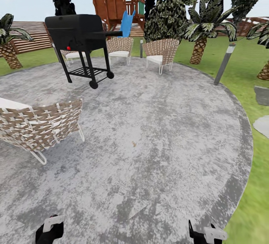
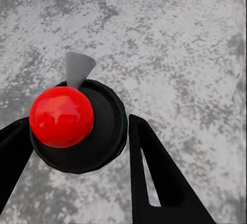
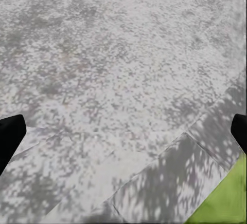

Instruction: In the garden, pick up the pesticide atomizer on the floor and spray pesticide onto both trees until each tree trunk is fully covered.

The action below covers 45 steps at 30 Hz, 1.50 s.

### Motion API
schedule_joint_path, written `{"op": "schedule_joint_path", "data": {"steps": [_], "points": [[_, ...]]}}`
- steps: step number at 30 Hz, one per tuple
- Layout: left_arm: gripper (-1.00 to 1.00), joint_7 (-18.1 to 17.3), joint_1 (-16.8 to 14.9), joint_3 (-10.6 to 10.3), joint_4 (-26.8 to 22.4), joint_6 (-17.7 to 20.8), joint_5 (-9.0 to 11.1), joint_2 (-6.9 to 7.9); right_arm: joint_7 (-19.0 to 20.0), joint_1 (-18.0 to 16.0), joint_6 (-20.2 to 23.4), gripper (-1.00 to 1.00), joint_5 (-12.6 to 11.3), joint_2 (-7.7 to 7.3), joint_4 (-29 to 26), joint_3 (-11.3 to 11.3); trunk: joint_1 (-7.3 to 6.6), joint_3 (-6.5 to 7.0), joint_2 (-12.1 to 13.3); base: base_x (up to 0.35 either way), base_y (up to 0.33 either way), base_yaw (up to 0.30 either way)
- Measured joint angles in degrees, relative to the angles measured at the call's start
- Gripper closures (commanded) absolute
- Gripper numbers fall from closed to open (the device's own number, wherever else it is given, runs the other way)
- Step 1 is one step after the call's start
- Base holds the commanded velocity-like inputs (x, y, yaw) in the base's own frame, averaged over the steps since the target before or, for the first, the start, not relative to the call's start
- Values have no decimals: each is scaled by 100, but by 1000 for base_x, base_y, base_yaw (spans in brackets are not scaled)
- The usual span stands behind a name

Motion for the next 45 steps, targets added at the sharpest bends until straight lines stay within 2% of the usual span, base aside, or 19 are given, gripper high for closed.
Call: {"op": "schedule_joint_path", "data": {"steps": [19, 45], "points": [[100, -27, 0, -2, -4, 0, -4, 0, -1, 0, -6, -100, 1, 8, 7, 0, -417, 438, 762, 0, 0, -255], [100, -3, 27, -4, 2, 0, 17, -19, -9, 1, 0, -100, -7, 9, 8, 0, -418, 561, 764, 0, 0, -269]]}}
